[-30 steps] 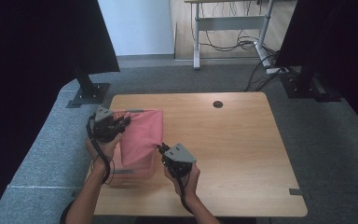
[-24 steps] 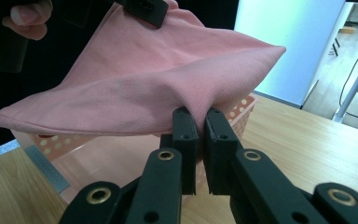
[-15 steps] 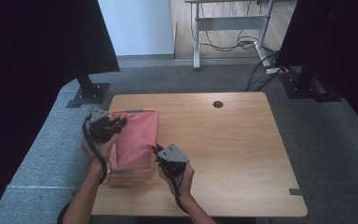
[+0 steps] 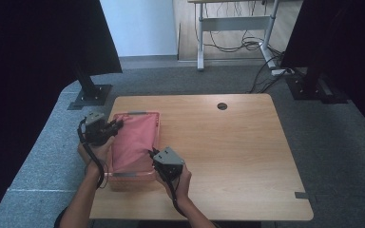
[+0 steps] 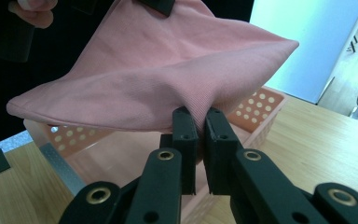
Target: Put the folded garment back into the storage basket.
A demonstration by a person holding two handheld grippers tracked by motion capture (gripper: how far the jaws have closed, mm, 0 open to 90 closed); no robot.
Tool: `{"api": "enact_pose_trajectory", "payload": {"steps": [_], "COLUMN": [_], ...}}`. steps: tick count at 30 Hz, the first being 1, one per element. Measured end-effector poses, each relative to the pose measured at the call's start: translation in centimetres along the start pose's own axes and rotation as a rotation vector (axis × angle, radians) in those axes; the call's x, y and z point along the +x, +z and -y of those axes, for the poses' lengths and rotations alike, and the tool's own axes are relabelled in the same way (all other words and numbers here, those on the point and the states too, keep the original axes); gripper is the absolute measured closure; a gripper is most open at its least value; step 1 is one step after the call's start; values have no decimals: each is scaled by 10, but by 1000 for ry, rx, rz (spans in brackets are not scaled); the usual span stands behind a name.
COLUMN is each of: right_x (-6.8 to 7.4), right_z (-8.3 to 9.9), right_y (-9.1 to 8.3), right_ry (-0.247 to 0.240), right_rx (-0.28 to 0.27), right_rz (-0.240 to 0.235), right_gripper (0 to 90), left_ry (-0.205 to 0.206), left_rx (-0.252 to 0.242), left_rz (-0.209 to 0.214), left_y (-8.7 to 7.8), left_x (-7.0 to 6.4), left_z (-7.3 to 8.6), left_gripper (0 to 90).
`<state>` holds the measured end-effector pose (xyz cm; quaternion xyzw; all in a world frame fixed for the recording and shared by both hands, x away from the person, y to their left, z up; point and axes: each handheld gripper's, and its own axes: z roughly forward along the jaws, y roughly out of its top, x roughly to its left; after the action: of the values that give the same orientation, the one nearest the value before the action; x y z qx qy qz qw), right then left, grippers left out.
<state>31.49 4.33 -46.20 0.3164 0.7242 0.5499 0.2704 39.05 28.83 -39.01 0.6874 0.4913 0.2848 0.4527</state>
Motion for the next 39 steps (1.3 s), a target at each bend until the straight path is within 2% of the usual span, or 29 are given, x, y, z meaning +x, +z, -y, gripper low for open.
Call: {"api": "enact_pose_trajectory", "payload": {"steps": [12, 13, 15, 16, 18, 21, 28, 31, 34, 39], "right_x": [7, 7, 5, 4, -1, -8, -18, -19, -21, -31], "right_z": [-4, -4, -3, -1, 1, 3, 5, 6, 8, 14], "right_y": [9, 11, 16, 16, 15, 12, 8, 6, 4, -4], "right_ry": [-12, -12, -5, 2, 27, 54, 71, 76, 74, 62], "right_rx": [6, 19, 74, 78, 82, 83, 88, 88, 87, 99], "right_rz": [-15, -17, -26, -12, -6, 6, 2, -3, -19, -37], "right_gripper": [833, 782, 569, 508, 456, 439, 411, 401, 393, 393], "left_ry": [-17, -16, -5, 4, 8, 8, 1, -5, -6, 21], "left_rx": [1, 5, 45, 56, 52, 62, 82, 87, 92, 91], "left_rz": [-30, -37, -40, -52, -65, -71, -48, -22, 9, 44], "left_y": [-2, -1, 5, 8, 9, 12, 18, 19, 19, 19], "left_x": [9, 9, 8, 7, 5, 1, -6, -9, -15, -31], "left_z": [4, 5, 6, 7, 7, 7, 6, 9, 13, 27], "left_gripper": [773, 761, 656, 596, 504, 449, 352, 335, 322, 304]}}
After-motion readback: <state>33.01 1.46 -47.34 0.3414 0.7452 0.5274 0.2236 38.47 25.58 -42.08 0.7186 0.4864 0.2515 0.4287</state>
